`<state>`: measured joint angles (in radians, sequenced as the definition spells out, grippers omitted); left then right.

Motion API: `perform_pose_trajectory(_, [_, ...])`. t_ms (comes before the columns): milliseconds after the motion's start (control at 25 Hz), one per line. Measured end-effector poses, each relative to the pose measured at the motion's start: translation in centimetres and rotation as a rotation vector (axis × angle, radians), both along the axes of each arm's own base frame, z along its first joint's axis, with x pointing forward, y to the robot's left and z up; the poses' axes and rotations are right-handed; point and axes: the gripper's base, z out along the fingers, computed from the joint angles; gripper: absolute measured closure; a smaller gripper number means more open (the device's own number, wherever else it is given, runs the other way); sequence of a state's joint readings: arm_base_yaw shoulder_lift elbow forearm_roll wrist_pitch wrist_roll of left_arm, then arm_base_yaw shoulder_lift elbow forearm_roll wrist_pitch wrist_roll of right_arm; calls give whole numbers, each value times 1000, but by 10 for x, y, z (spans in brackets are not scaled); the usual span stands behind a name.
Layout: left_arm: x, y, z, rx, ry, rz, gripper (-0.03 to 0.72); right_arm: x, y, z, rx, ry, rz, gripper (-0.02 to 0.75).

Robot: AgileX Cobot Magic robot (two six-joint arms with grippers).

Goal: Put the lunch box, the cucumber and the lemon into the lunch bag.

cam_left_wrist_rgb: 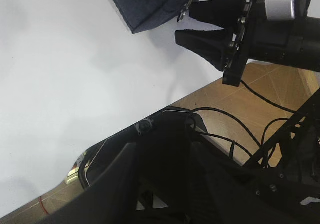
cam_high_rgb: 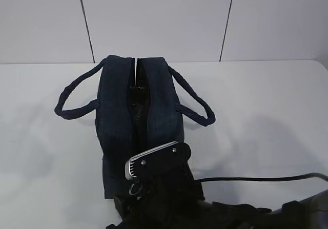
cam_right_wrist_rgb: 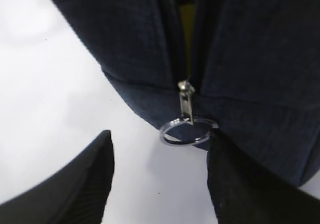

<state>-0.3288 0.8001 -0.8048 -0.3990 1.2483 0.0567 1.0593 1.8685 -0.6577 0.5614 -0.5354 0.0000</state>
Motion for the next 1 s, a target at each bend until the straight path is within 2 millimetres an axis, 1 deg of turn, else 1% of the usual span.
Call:
perform_pose_trajectory(160, [0, 0, 0, 0, 0, 0, 450, 3, 5, 4, 19, -11, 1, 310])
perform_pose_trajectory(360, [0, 0, 0, 0, 0, 0, 450, 6, 11, -2, 9, -5, 1, 310])
perform_pose_trajectory(1000, [0, 0, 0, -5, 2, -1, 450, 7, 8, -4, 10, 10, -44, 310])
